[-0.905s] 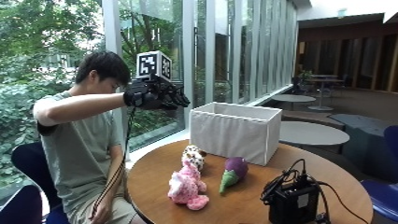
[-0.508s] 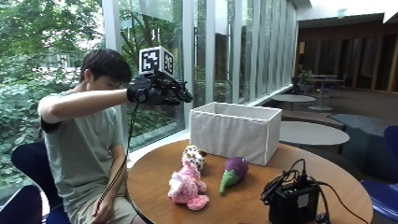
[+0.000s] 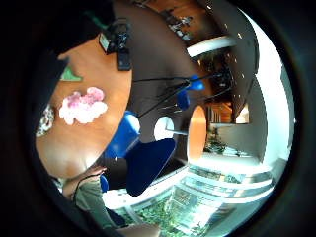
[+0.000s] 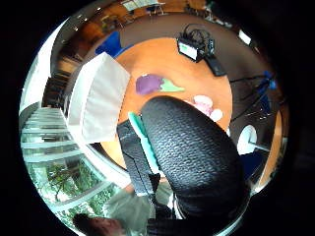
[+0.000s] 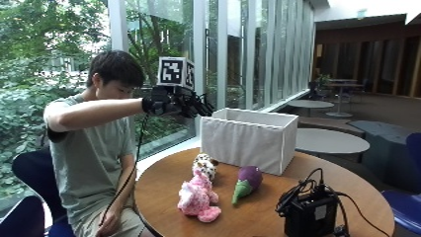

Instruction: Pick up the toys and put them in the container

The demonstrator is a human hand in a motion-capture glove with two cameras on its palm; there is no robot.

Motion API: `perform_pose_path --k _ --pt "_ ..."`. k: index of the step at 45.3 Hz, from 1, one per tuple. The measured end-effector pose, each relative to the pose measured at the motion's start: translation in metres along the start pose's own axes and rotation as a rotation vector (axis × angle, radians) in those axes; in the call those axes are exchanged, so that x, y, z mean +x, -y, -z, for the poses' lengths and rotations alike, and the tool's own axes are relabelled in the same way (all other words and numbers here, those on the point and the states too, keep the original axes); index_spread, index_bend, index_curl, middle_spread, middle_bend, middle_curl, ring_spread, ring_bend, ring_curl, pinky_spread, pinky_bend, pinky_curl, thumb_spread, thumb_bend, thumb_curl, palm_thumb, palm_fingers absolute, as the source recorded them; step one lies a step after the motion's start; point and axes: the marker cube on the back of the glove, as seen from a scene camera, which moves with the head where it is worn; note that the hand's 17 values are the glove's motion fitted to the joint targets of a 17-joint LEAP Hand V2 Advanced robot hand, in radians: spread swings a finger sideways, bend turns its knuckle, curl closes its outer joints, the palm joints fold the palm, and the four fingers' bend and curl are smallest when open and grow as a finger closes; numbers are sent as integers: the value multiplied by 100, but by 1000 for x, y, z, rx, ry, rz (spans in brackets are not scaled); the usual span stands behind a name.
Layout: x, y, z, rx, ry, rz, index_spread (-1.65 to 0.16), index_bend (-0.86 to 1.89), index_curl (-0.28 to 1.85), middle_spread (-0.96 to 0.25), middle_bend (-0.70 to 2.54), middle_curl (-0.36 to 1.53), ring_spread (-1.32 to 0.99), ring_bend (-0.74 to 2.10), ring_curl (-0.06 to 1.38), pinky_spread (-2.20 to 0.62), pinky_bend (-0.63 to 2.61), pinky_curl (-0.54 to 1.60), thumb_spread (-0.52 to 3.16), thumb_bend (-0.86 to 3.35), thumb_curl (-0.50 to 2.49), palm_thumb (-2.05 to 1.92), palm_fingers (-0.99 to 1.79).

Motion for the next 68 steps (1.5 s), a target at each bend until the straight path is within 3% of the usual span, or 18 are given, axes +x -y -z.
perform_pose_path --k 13,26,30,35,38,47,55,59,60,61,62,68 --pt "2 22 -52 -183 167 45 -22 4 17 -7 20 31 -11 42 21 -4 73 33 122 -6 6 -10 -19" --pt "-16 37 -197 -411 136 126 -21 4 14 -1 14 30 -7 37 23 -2 75 34 119 0 16 3 -26" --pt "-1 56 -220 -404 175 63 -20 3 12 -2 14 29 -7 35 23 -1 79 35 119 1 19 9 -27" --pt "-8 63 -233 -335 205 94 -22 8 13 -6 16 29 -9 36 24 0 88 38 121 6 24 20 -10" --pt "-25 59 -240 -304 187 171 -23 13 13 -11 35 34 -15 45 25 -3 84 36 124 9 27 28 23" --pt "-41 70 -247 -204 196 126 -24 20 17 -23 66 45 -27 64 31 -10 65 30 129 14 34 41 55" --pt "-20 97 -219 -226 210 8 -29 22 18 -29 94 58 -38 96 41 -24 63 30 115 23 48 64 104" --pt "-41 87 -202 -199 120 79 -33 27 20 -30 103 65 -41 103 47 -29 63 33 107 25 53 70 108" --pt "-43 85 -193 -185 117 90 -33 29 22 -35 81 59 -42 107 49 -30 72 36 109 29 55 76 88" --pt "-44 84 -182 -169 122 94 -34 34 24 -32 103 69 -42 108 51 -31 66 35 103 26 56 73 109" --pt "-43 84 -170 -150 131 94 -36 38 24 -32 106 68 -43 107 51 -32 65 34 101 26 57 73 113" --pt "-42 80 -101 -53 164 131 -40 56 32 -30 114 75 -43 111 55 -35 67 37 86 25 65 73 113"
